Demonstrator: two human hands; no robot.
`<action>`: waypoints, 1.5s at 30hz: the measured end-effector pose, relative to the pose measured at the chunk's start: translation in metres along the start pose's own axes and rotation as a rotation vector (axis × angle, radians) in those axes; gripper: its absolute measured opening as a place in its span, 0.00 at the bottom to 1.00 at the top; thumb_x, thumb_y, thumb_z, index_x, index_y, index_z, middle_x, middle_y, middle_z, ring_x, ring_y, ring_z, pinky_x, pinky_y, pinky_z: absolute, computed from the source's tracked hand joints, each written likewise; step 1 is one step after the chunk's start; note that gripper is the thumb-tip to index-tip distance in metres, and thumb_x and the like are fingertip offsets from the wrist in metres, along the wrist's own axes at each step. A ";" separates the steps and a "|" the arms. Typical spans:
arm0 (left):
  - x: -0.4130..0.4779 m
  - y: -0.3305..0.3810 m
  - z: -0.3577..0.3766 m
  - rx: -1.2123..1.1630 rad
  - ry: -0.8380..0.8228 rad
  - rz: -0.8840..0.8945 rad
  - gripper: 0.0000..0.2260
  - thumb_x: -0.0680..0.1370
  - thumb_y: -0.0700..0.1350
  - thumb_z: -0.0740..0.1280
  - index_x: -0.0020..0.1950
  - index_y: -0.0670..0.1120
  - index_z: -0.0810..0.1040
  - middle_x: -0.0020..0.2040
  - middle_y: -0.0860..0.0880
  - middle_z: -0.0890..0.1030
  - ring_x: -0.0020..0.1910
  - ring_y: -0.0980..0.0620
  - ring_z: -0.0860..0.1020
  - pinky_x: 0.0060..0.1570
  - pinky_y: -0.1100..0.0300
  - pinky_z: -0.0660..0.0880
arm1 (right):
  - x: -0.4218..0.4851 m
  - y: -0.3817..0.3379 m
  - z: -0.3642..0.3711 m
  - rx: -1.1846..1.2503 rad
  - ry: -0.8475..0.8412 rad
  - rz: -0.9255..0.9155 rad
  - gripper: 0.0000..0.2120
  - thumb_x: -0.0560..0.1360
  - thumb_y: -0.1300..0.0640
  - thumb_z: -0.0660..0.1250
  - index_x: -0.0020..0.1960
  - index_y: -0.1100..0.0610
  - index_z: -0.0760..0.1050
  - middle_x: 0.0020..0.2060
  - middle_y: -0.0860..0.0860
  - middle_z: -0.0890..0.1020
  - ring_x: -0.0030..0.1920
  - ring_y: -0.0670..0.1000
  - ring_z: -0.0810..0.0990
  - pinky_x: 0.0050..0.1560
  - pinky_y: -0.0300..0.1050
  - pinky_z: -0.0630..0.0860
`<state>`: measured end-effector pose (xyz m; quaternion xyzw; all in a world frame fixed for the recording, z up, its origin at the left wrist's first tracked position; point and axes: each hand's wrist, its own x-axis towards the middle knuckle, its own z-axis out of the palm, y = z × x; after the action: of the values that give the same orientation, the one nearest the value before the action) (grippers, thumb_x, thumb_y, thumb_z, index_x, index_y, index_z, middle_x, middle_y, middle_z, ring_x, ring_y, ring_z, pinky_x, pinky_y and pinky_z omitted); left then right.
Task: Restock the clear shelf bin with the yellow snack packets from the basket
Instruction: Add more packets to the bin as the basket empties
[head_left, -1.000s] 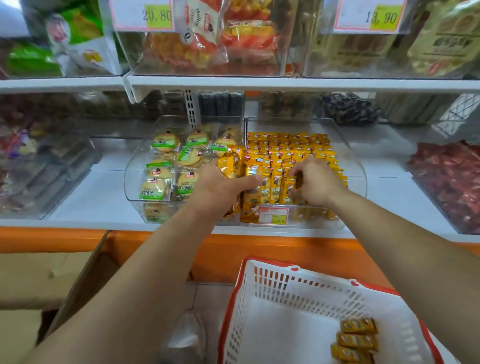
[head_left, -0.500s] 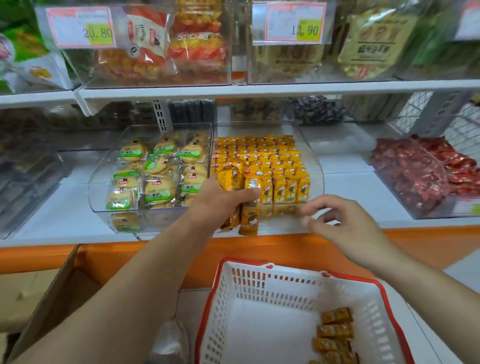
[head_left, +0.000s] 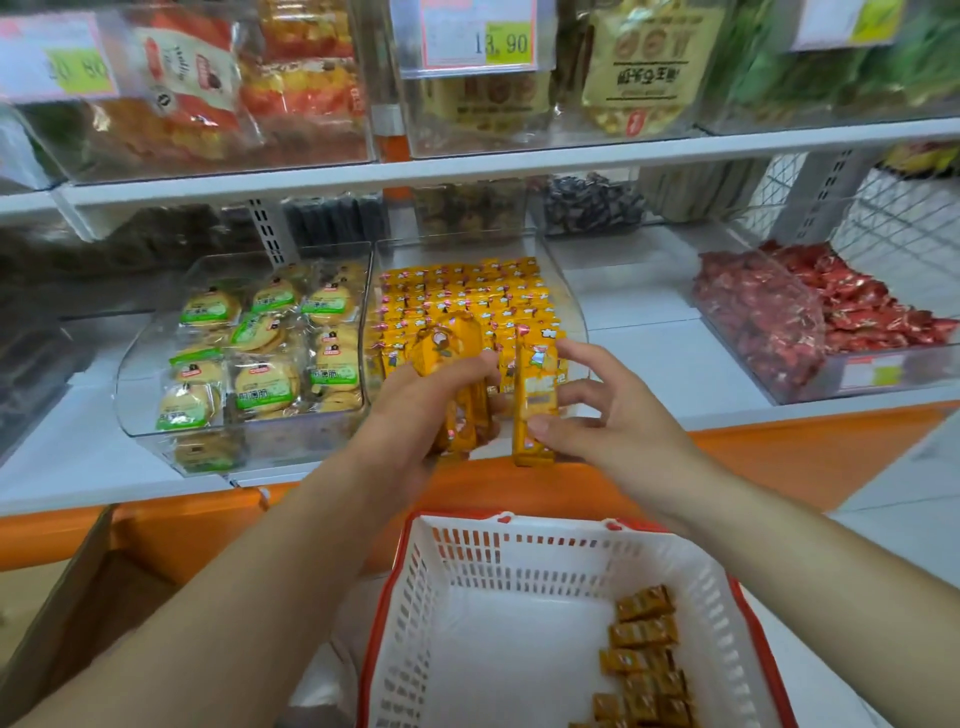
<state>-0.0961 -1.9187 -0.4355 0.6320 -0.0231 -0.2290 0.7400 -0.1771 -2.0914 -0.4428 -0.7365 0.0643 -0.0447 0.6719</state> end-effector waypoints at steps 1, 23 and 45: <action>0.001 0.001 -0.003 0.019 0.006 0.006 0.05 0.73 0.46 0.76 0.43 0.45 0.86 0.42 0.42 0.86 0.42 0.42 0.84 0.50 0.45 0.79 | 0.000 -0.001 -0.002 0.000 -0.001 0.009 0.35 0.71 0.63 0.76 0.72 0.45 0.66 0.54 0.59 0.80 0.48 0.60 0.84 0.50 0.50 0.82; -0.001 0.026 -0.107 0.146 0.202 0.093 0.09 0.78 0.44 0.73 0.56 0.43 0.83 0.47 0.38 0.87 0.42 0.40 0.86 0.29 0.57 0.79 | 0.118 -0.019 0.058 -0.353 0.172 -0.191 0.15 0.69 0.58 0.78 0.52 0.53 0.77 0.52 0.52 0.82 0.50 0.57 0.83 0.55 0.58 0.79; -0.003 0.020 -0.082 0.317 0.120 0.155 0.06 0.75 0.44 0.76 0.51 0.48 0.82 0.44 0.44 0.87 0.44 0.45 0.86 0.47 0.48 0.83 | 0.107 -0.011 0.062 -0.433 0.062 -0.256 0.09 0.76 0.53 0.71 0.56 0.47 0.79 0.41 0.44 0.82 0.40 0.45 0.80 0.40 0.34 0.75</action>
<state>-0.0658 -1.8402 -0.4318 0.7496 -0.0633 -0.1266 0.6466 -0.0618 -2.0457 -0.4400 -0.8637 -0.0009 -0.1370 0.4850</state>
